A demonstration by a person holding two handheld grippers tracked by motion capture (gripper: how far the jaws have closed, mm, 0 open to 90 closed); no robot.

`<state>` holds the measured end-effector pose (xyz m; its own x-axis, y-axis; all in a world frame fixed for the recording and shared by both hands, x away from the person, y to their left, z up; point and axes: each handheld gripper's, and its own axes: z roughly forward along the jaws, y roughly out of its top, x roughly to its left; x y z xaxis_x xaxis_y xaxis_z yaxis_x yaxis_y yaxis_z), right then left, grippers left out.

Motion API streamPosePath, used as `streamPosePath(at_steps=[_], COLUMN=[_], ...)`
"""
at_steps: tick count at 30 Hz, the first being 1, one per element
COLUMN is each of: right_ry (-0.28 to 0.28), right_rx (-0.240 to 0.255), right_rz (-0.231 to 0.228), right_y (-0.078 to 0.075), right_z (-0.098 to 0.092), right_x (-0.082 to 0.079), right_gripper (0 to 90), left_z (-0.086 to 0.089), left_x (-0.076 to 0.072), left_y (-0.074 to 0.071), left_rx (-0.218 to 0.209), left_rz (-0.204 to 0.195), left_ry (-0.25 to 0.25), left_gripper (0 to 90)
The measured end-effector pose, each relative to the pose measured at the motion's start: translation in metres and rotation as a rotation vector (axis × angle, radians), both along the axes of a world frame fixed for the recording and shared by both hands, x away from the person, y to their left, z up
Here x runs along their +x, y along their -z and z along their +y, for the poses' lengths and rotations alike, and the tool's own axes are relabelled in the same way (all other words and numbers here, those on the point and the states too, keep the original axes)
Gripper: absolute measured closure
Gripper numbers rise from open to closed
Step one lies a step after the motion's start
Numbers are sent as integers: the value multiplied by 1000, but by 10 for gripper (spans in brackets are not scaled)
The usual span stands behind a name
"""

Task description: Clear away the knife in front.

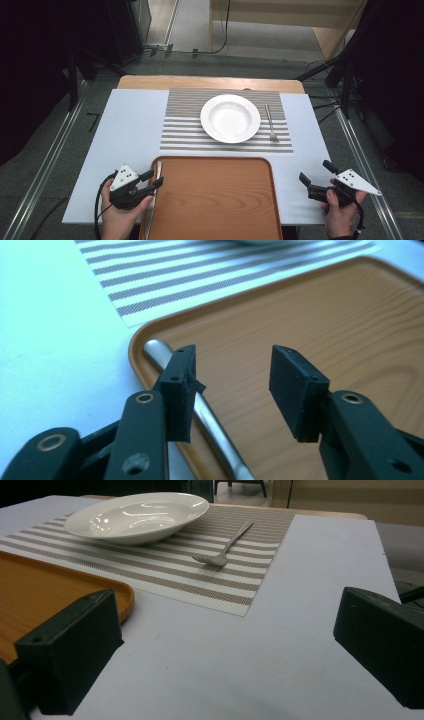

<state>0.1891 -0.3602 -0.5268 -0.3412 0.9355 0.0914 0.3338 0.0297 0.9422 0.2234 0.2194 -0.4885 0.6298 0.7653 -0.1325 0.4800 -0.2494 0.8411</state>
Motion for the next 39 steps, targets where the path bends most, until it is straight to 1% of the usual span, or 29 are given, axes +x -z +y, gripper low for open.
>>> streamPosePath(at_steps=[1,3,4,5,6,7,8,9,11,12,14,15,17,18,20,21,22,23,24,25,26,28,30,32,36,38,39], right_ry=[1,3,6,6,7,8,9,11,16,16,22,26,29,31,32,33,33,33,32,31,29,27,23,22,19,13,6], right_rx=[-2,-4,-7,-14,-18,-23,-26,-25,-22,-21,-25,-30,-38,-42,-43,-42,-41,-38,-36,-38,-38,-30,-22,-26,-26,-11,1], right_rz=[-2,-1,0,0,0,-1,-2,-2,-2,-2,-4,-5,-9,-8,-10,-10,-11,-10,-8,-10,-9,-7,-7,-8,-11,-9,-10], right_y=[0,0,0,0,0,-1,-1,-1,-1,-2,-2,-3,-4,-4,-4,-5,-5,-6,-6,-7,-7,-8,-8,-9,-9,-10,-11], right_z=[0,0,1,1,2,2,2,2,2,1,1,1,2,2,2,2,2,2,2,2,2,2,2,3,3,3,3], right_x=[0,0,0,0,0,0,0,0,-1,-1,-1,-2,-2,-3,-3,-3,-3,-3,-4,-4,-4,-4,-4,-4,-5,-5,-5], right_gripper=[0,0,0,0,0,0,0,0,0,0,0,0,0,0,0,0,0,0,0,0,0,0,0,0,0,0,0], left_z=[2,6,8,9,11,13,15,17,21,23,26,28,32,34,37,39,41,43,45,47,49,52,57,61,67,71,72], left_x=[0,1,1,2,2,2,3,4,4,5,6,6,7,7,7,8,8,8,8,9,9,9,10,12,12,12,12], left_y=[0,-2,-2,-3,-3,-4,-4,-4,-5,-5,-5,-6,-6,-6,-7,-7,-7,-7,-8,-9,-9,-11,-11,-11,-11,-12,-12], left_rx=[-14,-34,-38,-35,-37,-46,-59,-70,-83,-89,-90,-98,-113,-111,-115,-110,-113,-117,-128,-145,-152,-151,-157,-155,-136,-148,-148], left_rz=[-6,-13,-15,-16,-22,-19,-16,-14,-20,-19,-25,-21,-18,-23,-26,-28,-31,-32,-36,-37,-39,-51,-53,-51,-74,-77,-81], left_ry=[-3,-14,-14,-15,-23,-22,-16,-15,-18,-27,-33,-42,-44,-50,-62,-70,-65,-68,-70,-62,-56,-64,-77,-84,-107,-101,-108], left_gripper=[483,462,441,439,405,383,381,347,305,244,183,146,128,105,98,68,24,0,0,0,0,0,0,0,0,0,0])
